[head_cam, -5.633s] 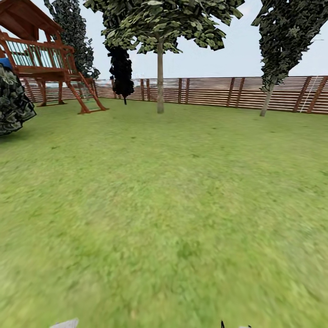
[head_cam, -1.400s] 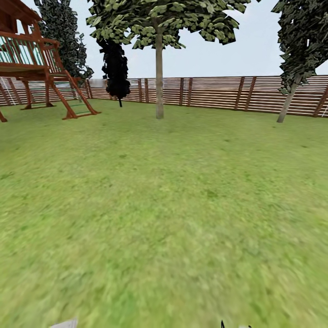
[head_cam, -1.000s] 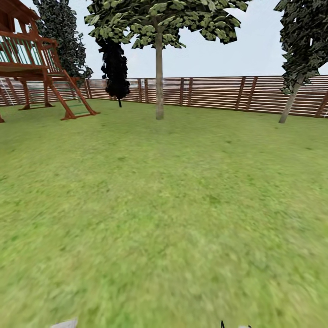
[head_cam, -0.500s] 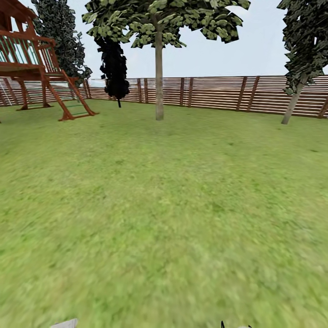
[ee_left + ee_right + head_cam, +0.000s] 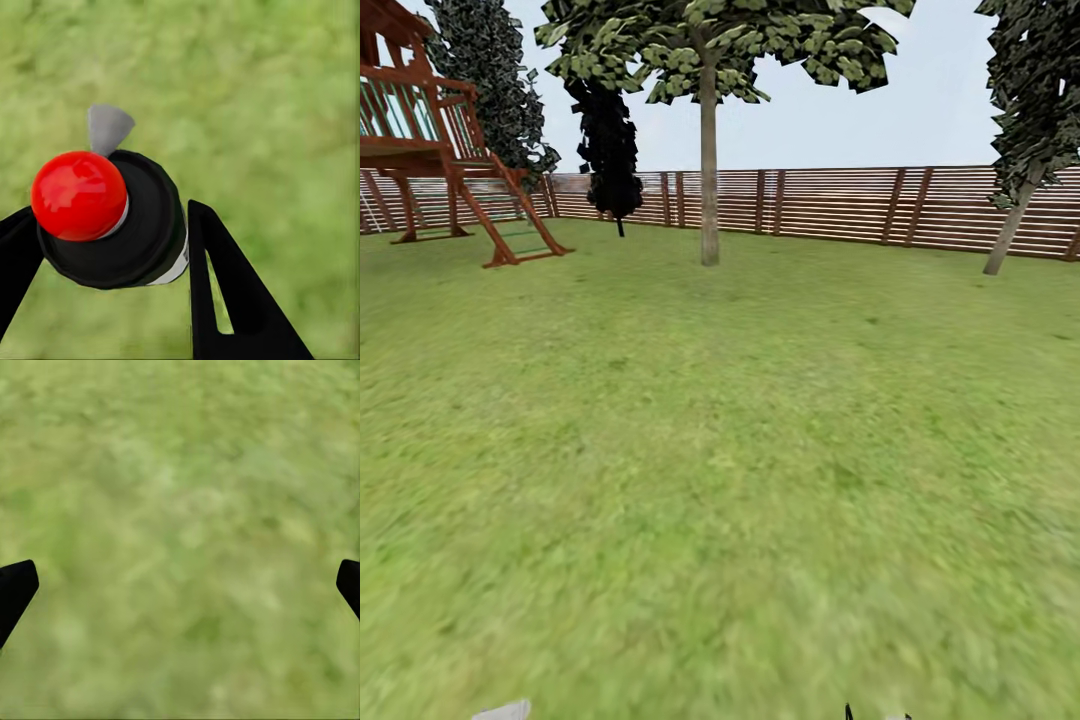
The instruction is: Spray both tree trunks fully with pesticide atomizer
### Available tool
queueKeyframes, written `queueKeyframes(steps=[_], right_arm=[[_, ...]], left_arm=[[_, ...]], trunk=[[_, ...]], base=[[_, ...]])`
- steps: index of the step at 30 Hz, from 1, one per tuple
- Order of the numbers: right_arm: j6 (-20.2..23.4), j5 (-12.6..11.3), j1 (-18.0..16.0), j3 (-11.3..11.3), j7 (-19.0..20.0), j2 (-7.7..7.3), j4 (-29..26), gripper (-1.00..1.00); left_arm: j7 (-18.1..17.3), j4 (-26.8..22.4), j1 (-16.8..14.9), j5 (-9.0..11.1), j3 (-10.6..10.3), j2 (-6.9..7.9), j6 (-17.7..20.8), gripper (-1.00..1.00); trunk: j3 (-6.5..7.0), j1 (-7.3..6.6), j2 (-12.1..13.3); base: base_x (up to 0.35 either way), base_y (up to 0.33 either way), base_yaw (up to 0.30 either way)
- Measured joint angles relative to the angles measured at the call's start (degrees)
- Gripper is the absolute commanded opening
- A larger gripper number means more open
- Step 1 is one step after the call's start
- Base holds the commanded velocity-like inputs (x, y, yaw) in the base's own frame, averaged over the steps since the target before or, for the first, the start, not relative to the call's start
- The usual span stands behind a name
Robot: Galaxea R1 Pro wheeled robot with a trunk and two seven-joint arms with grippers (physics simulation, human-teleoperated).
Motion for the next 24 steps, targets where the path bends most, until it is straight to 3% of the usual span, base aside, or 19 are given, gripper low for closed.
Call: queueKeyframes(steps=[24], right_arm=[[0.0,0.0,0.0,0.0,0.0,0.0,0.0,1.0]], left_arm=[[0.0,0.0,0.0,-0.1,0.0,0.0,0.0,-1.0]], trunk=[[0.0,0.0,0.0]], base=[[0.339,0.0,0.0]])
